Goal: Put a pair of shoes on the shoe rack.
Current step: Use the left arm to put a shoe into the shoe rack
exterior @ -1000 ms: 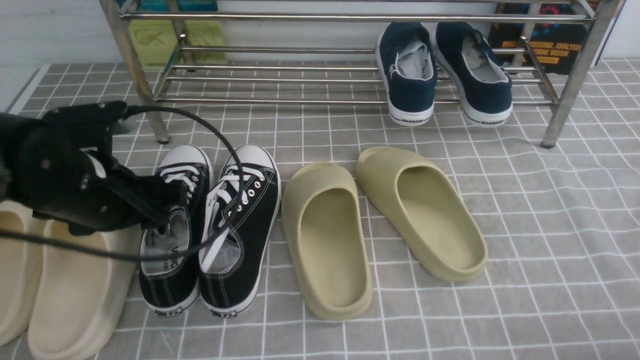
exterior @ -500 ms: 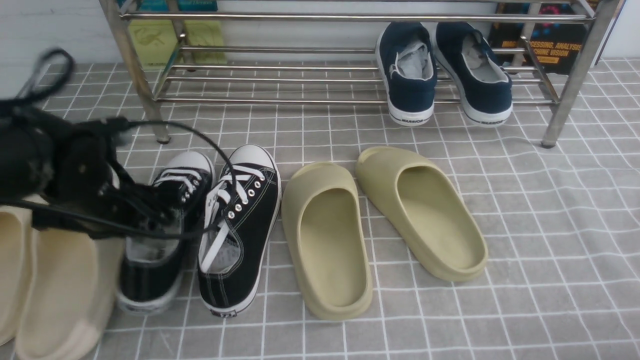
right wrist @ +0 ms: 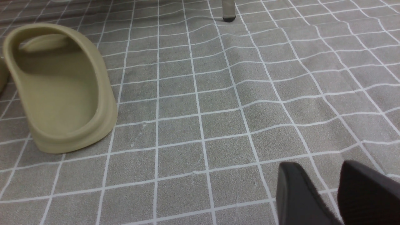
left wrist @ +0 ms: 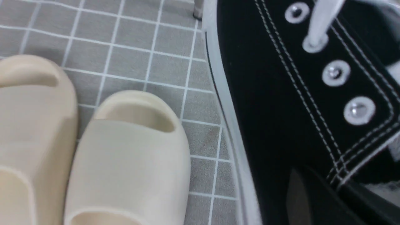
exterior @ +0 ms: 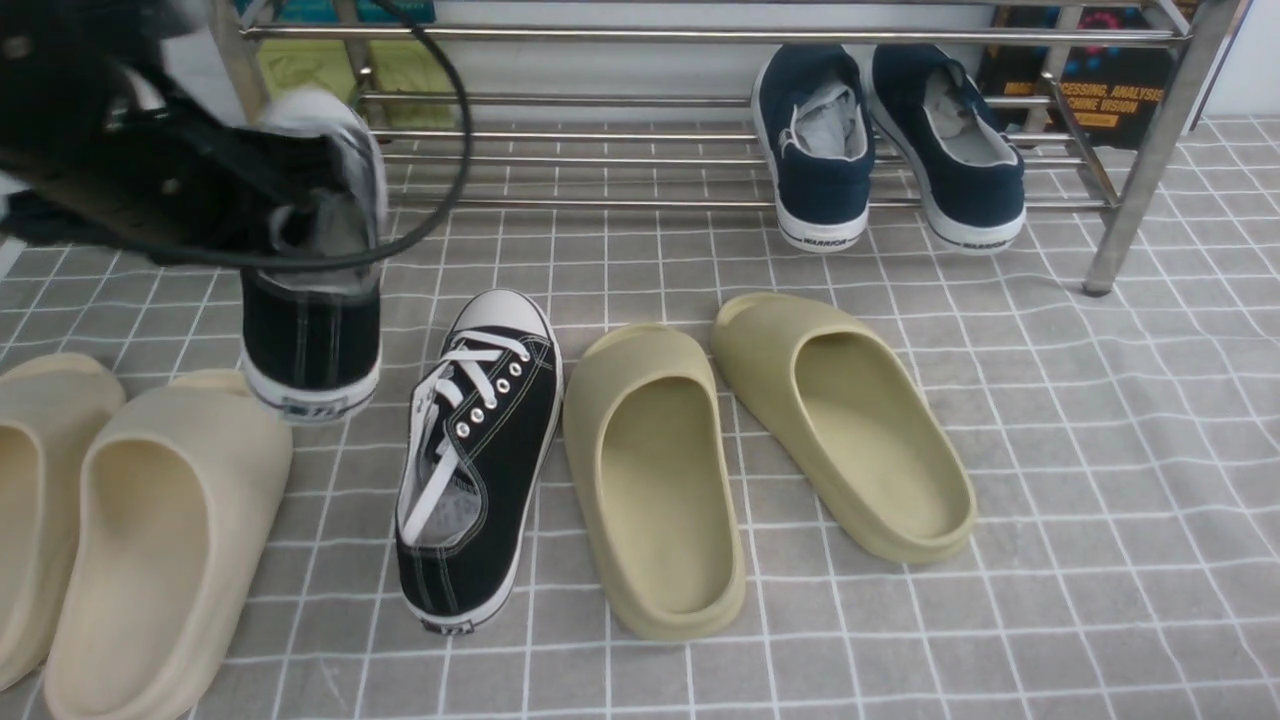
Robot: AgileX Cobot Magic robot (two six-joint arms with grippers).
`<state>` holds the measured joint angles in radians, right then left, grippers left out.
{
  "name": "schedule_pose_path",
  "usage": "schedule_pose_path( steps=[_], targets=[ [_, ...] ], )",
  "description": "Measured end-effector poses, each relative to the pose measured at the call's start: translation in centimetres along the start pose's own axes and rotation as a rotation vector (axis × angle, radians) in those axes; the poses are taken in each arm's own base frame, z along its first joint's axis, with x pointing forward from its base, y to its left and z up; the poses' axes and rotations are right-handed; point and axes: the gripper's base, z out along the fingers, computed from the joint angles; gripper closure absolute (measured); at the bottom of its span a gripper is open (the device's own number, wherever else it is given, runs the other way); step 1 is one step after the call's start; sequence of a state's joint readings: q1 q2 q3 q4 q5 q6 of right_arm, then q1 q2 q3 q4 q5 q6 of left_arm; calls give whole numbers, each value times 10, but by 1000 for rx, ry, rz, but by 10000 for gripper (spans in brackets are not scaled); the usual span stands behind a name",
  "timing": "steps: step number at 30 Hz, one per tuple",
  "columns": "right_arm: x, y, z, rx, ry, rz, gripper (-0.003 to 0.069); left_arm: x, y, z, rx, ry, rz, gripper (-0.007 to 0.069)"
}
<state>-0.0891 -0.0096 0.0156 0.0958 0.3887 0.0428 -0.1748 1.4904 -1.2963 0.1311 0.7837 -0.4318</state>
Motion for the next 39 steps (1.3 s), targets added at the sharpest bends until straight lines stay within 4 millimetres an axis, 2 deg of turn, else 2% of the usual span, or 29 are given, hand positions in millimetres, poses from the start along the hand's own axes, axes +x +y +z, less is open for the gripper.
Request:
schedule_pose_path(
  steps=[2,5,6,8,9,13,17,20,22,23,24,28,31,32,35,36,37,38,39],
  targets=[
    [0,0,0,0,0,0,420,-13,-7,26,-20,47,26,638],
    [0,0,0,0,0,0,420,-30,-15,48,-15,39,56,638],
    [0,0,0,0,0,0,420,-43,-20,50,-1,2,59,638],
    [0,0,0,0,0,0,420,-55,-26,61,9,-25,61,638],
    [0,0,0,0,0,0,420,-59,-27,61,13,-38,60,638],
    [0,0,0,0,0,0,420,-86,-38,93,19,-98,74,638],
    [0,0,0,0,0,0,420,-97,-44,119,18,-144,92,638],
    [0,0,0,0,0,0,420,-98,-46,139,18,-160,107,633],
    [0,0,0,0,0,0,420,-98,-47,154,28,-190,117,592],
    [0,0,0,0,0,0,420,-98,-47,154,27,-188,117,587],
    [0,0,0,0,0,0,420,-98,-48,159,33,-206,111,539],
    [0,0,0,0,0,0,420,-104,-49,154,48,-246,51,372],
    [0,0,0,0,0,0,420,-106,-47,137,23,-221,41,277],
    [0,0,0,0,0,0,420,-106,-45,127,8,-199,36,257],
    [0,0,0,0,0,0,420,-106,-39,76,-33,-119,47,238],
    [0,0,0,0,0,0,420,-106,-38,72,-36,-114,45,238],
    [0,0,0,0,0,0,420,-102,-35,44,-44,-44,52,239],
    [0,0,0,0,0,0,420,-102,-35,41,-38,-49,54,239],
    [0,0,0,0,0,0,420,-94,-34,19,-24,32,69,242]
  ],
)
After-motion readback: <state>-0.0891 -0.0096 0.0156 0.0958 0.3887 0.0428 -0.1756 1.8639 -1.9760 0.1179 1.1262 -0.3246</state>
